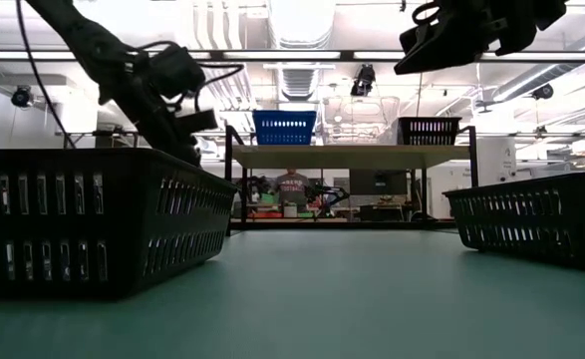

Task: Stack baskets on shelf by color
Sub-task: Stack the left transparent bin on the transparent bin on the shelf

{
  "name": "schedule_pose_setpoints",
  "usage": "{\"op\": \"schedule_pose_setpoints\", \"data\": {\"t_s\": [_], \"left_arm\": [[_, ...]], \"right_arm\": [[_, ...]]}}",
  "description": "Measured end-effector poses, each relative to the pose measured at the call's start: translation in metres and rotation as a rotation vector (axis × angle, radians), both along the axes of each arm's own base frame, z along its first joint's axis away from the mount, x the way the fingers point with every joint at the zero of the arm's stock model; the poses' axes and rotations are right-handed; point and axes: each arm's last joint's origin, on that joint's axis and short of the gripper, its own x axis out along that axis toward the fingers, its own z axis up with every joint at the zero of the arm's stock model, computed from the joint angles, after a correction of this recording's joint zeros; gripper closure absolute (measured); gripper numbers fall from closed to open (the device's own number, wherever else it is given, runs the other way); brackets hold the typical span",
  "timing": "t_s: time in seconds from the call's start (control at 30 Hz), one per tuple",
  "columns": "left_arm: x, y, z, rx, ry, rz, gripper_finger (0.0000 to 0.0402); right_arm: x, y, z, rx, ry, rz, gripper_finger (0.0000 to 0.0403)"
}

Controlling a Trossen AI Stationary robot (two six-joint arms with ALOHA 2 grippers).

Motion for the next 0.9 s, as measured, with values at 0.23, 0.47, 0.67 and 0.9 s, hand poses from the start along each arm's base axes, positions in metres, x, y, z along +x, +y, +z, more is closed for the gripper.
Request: {"op": "schedule_pose_setpoints", "data": {"t_s": [0.23,0.47,0.67,0.9], "left_arm": [[0.003,0.003,-0.006,-0.007,0.014,0.039,0.0270],[0.000,0.001,-0.002,-0.024,-0.002,0.061,0.0375],[-0.009,-0.011,0.005,-0.084,0.013,0.085,0.0394],[-0.022,-0.044,0.024,-0.157,0.000,0.013,0.0399]], "right_arm": [[0.000,0.000,0.000,0.002,0.000,-0.002,0.0371],[0.000,0.000,0.000,0.010,0.002,-0.006,0.0371],[0.000,0.000,0.000,0.018,0.004,-0.011,0.0371],[0.000,0.000,0.000,0.018,0.007,-0.010,0.0371]]}}
